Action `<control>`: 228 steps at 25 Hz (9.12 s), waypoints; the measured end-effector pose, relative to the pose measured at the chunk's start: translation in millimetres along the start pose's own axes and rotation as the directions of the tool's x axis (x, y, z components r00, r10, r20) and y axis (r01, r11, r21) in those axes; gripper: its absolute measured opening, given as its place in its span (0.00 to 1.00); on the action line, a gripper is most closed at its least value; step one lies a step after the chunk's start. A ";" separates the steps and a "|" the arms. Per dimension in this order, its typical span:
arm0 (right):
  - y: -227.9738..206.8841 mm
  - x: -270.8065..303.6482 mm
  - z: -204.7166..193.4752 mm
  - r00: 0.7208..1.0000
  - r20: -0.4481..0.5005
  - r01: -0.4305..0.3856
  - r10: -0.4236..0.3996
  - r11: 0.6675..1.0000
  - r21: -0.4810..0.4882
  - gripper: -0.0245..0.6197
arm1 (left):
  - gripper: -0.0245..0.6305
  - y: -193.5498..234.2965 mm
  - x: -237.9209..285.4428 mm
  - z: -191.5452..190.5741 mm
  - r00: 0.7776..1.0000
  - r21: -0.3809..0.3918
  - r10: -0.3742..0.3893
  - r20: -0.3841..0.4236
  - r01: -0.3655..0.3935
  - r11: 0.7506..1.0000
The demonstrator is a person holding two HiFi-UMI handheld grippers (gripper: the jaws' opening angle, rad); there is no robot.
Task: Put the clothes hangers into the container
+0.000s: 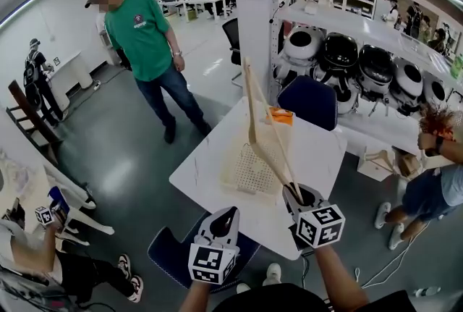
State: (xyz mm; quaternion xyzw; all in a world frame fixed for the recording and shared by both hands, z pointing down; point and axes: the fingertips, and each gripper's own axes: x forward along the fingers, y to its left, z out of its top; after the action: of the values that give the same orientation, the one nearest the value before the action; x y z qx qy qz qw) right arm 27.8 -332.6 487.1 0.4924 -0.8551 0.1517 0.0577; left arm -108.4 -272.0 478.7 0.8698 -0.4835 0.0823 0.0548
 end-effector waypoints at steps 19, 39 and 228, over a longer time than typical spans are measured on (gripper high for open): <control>-47.4 66.9 -20.4 0.992 -0.128 0.000 0.008 0.998 0.062 0.14 | 0.04 19.8 59.0 5.4 1.000 -0.001 0.029 -0.011 -0.029 1.000; -67.5 106.4 -98.2 0.932 -0.363 0.052 0.013 0.984 0.169 0.14 | 0.04 31.3 72.8 5.5 0.998 0.000 0.054 -0.023 -0.054 0.999; 45.9 -230.1 -38.3 0.988 0.057 -0.140 0.142 0.989 -0.041 0.07 | 0.04 -213.2 -115.8 1.1 0.994 -0.053 0.060 0.092 -0.056 0.997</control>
State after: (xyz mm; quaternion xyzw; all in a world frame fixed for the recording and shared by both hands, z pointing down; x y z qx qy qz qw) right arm 103.5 -109.2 457.0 0.4340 -0.8917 0.1250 0.0303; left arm 12.9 -63.6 451.6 0.8566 -0.5125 0.0306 0.0516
